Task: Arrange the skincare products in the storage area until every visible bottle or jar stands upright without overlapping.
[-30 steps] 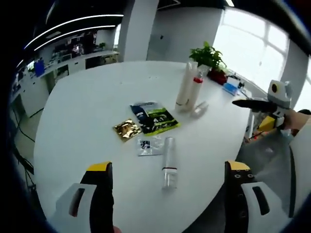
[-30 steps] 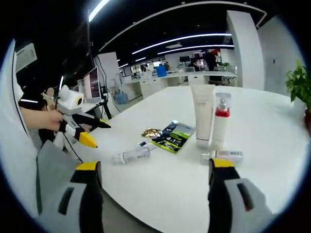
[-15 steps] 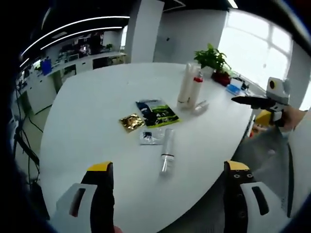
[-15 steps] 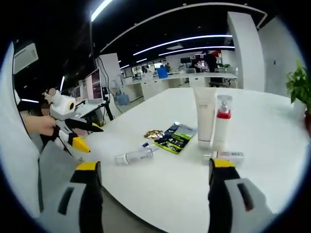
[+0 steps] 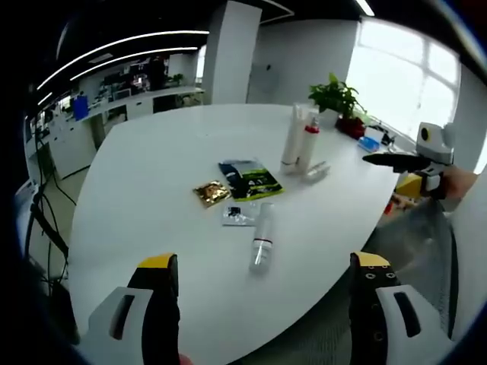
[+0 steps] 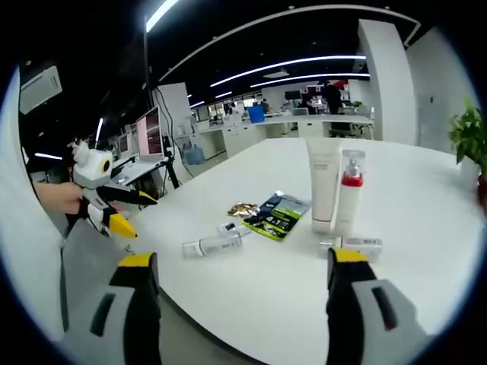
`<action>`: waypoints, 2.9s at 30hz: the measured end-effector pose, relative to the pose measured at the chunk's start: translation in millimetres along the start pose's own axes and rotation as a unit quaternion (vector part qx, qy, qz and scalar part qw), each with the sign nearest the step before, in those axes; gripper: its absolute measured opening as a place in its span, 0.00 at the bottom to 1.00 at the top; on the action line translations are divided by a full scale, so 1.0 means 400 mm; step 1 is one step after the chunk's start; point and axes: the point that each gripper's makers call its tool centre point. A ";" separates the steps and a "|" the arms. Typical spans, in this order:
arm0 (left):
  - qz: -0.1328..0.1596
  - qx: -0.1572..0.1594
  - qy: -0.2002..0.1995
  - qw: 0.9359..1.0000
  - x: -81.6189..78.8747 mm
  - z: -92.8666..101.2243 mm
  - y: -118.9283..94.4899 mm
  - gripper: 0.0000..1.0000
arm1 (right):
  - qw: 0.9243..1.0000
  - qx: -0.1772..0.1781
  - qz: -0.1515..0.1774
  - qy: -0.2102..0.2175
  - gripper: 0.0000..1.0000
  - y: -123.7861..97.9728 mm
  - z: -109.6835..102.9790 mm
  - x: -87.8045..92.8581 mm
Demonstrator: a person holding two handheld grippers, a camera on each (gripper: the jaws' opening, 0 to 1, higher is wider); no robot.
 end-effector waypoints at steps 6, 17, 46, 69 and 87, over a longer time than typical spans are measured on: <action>0.011 -0.008 -0.003 1.000 -0.001 0.001 -0.010 0.92 | 1.000 -0.002 -0.002 -0.002 0.92 0.001 -0.001 0.002; 0.009 -0.018 -0.010 1.000 0.019 -0.007 -0.025 0.92 | 1.000 -0.002 -0.005 -0.002 0.92 -0.001 0.000 0.006; 0.006 -0.014 -0.022 1.000 0.028 -0.008 -0.020 0.93 | 0.999 0.018 -0.034 -0.020 0.92 0.006 0.077 0.010; -0.009 -0.011 -0.029 0.999 0.039 -0.010 -0.015 0.93 | 0.992 0.012 -0.108 -0.064 0.91 0.057 0.164 0.043; -0.022 -0.016 -0.045 0.999 0.054 -0.018 -0.011 0.93 | 0.964 0.003 -0.204 -0.172 0.83 0.122 0.311 0.084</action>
Point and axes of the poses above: the point that each gripper's makers call its tool centre point, and the gripper's own axes: y roughly forward along the fingers, z roughly to its right, x roughly out of its underside, and after that the axes turned 9 degrees about y, right-handed
